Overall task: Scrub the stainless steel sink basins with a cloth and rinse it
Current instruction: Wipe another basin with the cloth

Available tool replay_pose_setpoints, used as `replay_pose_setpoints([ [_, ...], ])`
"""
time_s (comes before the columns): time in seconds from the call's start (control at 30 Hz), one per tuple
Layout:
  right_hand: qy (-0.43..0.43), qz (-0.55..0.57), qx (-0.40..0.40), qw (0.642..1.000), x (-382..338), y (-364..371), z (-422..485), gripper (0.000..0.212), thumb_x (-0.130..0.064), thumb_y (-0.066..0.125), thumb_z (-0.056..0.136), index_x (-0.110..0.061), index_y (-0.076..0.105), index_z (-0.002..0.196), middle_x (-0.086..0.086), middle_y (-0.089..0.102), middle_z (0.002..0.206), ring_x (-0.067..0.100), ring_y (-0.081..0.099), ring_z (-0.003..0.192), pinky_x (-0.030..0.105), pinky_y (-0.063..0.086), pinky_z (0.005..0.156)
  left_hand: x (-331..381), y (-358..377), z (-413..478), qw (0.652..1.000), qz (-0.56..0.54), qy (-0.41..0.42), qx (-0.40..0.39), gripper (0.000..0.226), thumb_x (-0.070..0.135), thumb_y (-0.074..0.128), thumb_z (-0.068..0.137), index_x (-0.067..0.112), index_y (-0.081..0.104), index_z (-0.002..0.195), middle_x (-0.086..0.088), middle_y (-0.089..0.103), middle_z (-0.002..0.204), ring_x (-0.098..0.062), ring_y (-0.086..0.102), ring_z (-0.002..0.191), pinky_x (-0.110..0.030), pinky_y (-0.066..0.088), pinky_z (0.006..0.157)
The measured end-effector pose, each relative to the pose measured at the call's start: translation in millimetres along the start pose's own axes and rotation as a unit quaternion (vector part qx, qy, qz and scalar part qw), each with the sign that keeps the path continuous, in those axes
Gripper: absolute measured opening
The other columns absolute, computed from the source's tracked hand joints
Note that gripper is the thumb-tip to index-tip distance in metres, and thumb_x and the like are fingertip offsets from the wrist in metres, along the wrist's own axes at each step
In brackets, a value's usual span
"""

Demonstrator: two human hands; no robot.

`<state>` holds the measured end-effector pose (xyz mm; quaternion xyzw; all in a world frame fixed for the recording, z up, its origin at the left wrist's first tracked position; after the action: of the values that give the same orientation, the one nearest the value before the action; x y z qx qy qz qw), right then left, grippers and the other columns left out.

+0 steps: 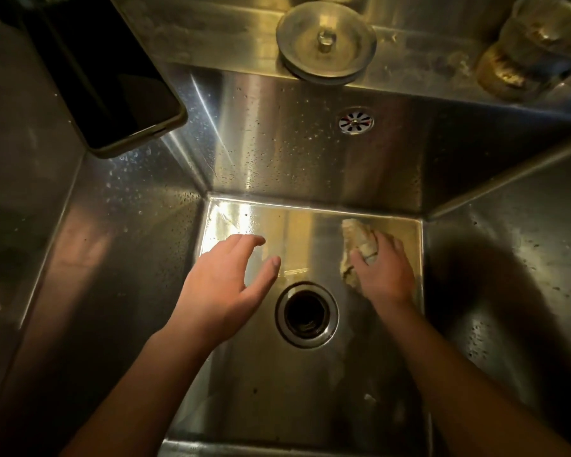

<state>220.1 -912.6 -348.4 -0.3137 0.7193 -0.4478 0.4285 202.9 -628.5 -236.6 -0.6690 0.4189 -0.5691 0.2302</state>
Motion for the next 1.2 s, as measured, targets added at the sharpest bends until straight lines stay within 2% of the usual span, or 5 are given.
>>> replay_pose_setpoints([
  [0.17,0.012,0.019,0.008,1.0,-27.3,14.7,-7.0,0.063,-0.045,0.059,0.091,-0.021,0.038,0.146,0.008,0.045,0.14,0.028,0.053,0.12,0.037,0.046,0.092,-4.8,-1.8,0.8,1.0,0.005,-0.005,0.003,0.067,0.071,0.027,0.089,0.027,0.054,0.134,0.011,0.059,0.133,-0.007,0.054,0.12,-0.028,0.043,0.098],
  [0.43,-0.24,0.063,-0.158,0.956,-159.8,75.7,-60.6,0.043,-0.035,0.058,0.09,-0.033,0.046,0.132,-0.003,0.045,0.136,0.024,0.053,0.118,0.038,0.049,0.094,-4.5,-3.8,3.5,1.0,0.014,0.013,0.015,0.052,0.06,0.039,0.094,0.025,0.058,0.126,0.012,0.062,0.121,-0.004,0.056,0.109,-0.021,0.038,0.087],
  [0.63,-0.14,0.084,-0.04,0.986,-98.2,21.7,-33.5,0.047,-0.039,0.06,0.091,-0.034,0.048,0.136,-0.004,0.051,0.124,0.021,0.056,0.106,0.032,0.049,0.082,2.3,2.5,0.6,1.0,0.018,0.012,-0.008,0.061,0.066,0.033,0.092,0.026,0.056,0.132,0.011,0.061,0.129,-0.007,0.055,0.117,-0.024,0.04,0.091],
  [0.8,-0.025,-0.035,0.069,0.997,-16.8,-21.8,-11.9,0.061,-0.049,0.062,0.086,-0.03,0.047,0.141,0.003,0.047,0.142,0.026,0.039,0.129,0.04,0.034,0.102,11.2,14.3,-4.0,0.998,0.029,0.023,-0.041,0.068,0.071,0.026,0.09,0.027,0.054,0.134,0.01,0.059,0.132,-0.009,0.054,0.119,-0.025,0.041,0.093],
  [1.2,-0.083,0.003,0.073,0.994,-22.9,0.8,10.7,0.053,-0.024,0.059,0.091,-0.029,0.047,0.142,-0.001,0.043,0.136,0.02,0.043,0.117,0.033,0.05,0.091,10.6,32.5,-12.1,0.996,0.049,0.031,-0.071,0.062,0.069,0.028,0.092,0.03,0.054,0.132,0.014,0.06,0.127,-0.004,0.054,0.113,-0.021,0.038,0.088],
])
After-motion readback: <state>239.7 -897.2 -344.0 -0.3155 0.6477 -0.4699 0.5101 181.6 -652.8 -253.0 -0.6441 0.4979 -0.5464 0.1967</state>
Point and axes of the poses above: each hand's wrist, its own z-axis towards the middle knuckle, its own y-axis out of the palm, x = y × z, the point moved 7 cm from there along z, towards the middle knuckle
